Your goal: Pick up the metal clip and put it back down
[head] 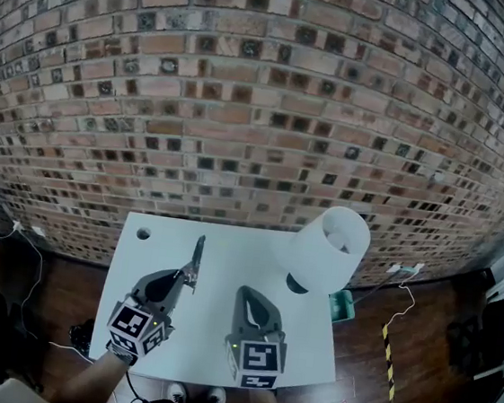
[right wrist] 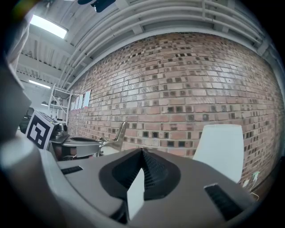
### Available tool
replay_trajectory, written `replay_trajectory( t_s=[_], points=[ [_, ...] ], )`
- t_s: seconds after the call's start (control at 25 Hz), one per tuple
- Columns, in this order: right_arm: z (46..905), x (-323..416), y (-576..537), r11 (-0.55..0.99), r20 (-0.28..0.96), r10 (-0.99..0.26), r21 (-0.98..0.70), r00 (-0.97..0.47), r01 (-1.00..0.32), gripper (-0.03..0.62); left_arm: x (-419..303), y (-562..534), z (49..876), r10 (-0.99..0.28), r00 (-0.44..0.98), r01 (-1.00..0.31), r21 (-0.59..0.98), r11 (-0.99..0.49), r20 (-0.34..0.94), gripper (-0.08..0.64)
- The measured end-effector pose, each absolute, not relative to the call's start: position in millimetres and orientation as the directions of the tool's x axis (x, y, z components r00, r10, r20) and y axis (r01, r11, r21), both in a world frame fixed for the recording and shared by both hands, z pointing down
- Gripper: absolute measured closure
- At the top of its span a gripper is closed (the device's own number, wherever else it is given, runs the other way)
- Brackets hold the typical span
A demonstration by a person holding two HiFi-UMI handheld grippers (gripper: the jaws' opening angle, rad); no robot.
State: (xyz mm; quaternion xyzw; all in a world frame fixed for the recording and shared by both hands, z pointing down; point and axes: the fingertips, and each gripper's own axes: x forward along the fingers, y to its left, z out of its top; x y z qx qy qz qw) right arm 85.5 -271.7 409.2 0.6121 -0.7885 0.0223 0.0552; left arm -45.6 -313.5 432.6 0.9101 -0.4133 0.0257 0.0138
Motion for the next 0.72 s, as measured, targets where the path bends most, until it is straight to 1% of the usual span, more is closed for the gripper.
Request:
replay_trajectory(
  t_s=[0.28, 0.48, 0.72],
  points=[
    [409.3, 84.5, -271.0, 0.248, 0.117, -0.963, 0.037, -0.242, -0.968, 0.607, -46.5, -311.8, 433.9, -0.752, 0.656, -0.753, -0.015, -0.658, 0.064, 0.528],
    [408.9, 85.2, -269.8, 0.242, 0.116, -0.965, 0.036, -0.237, -0.970, 0.607, -48.5, -311.4, 436.1, -0.753, 0.655, -0.755, 0.020, -0.655, 0.065, 0.529],
    [411.2, 87.2, -268.2, 0.237, 0.121, -0.965, 0.034, -0.232, -0.971, 0.607, -46.5, -308.9, 439.1, -0.744, 0.664, -0.747, 0.016, -0.665, 0.073, 0.531]
  ],
)
